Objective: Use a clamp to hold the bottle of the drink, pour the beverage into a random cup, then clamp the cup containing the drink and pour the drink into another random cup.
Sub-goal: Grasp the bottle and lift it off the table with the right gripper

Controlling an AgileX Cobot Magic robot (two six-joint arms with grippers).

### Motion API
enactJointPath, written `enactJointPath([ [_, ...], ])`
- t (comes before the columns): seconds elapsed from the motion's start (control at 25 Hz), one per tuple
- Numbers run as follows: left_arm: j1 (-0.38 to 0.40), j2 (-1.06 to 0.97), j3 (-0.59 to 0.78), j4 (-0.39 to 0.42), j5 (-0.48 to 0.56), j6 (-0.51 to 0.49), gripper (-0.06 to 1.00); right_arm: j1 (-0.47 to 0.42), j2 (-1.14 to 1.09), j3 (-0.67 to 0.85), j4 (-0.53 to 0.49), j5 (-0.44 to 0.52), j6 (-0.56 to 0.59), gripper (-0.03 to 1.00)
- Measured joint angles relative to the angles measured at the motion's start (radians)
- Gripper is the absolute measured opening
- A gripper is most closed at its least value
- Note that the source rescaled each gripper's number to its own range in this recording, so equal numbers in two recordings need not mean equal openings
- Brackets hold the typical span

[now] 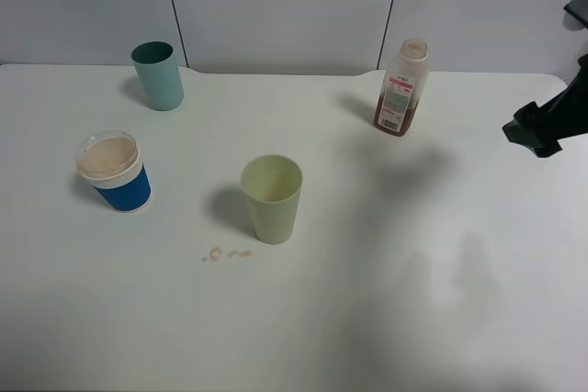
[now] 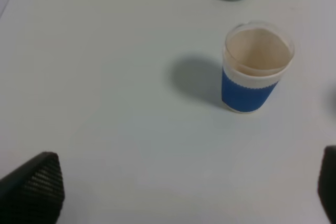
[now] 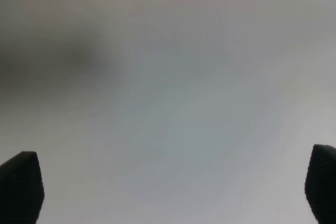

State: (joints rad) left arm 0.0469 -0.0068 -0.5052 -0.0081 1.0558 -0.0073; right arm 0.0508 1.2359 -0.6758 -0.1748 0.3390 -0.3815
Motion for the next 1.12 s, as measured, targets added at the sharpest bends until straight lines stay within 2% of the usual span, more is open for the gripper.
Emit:
enactJointPath([
  [0.12, 0.000, 0.000, 0.000, 0.000, 0.000, 0.000, 0.93, -0.005, 0.054, 0.000, 0.004, -0.053, -0.027, 1.00],
  [0.4, 0.000, 0.000, 0.000, 0.000, 0.000, 0.000, 0.93, -0.082, 0.125, 0.000, 0.004, -0.213, -0.044, 1.00],
  [0.76, 0.000, 0.000, 0.000, 0.000, 0.000, 0.000, 0.93, -0.089, 0.257, 0.000, 0.000, -0.390, -0.044, 1.00],
  [1.12, 0.000, 0.000, 0.000, 0.000, 0.000, 0.000, 0.93, -0.089, 0.454, -0.001, -0.102, -0.535, -0.044, 1.00],
])
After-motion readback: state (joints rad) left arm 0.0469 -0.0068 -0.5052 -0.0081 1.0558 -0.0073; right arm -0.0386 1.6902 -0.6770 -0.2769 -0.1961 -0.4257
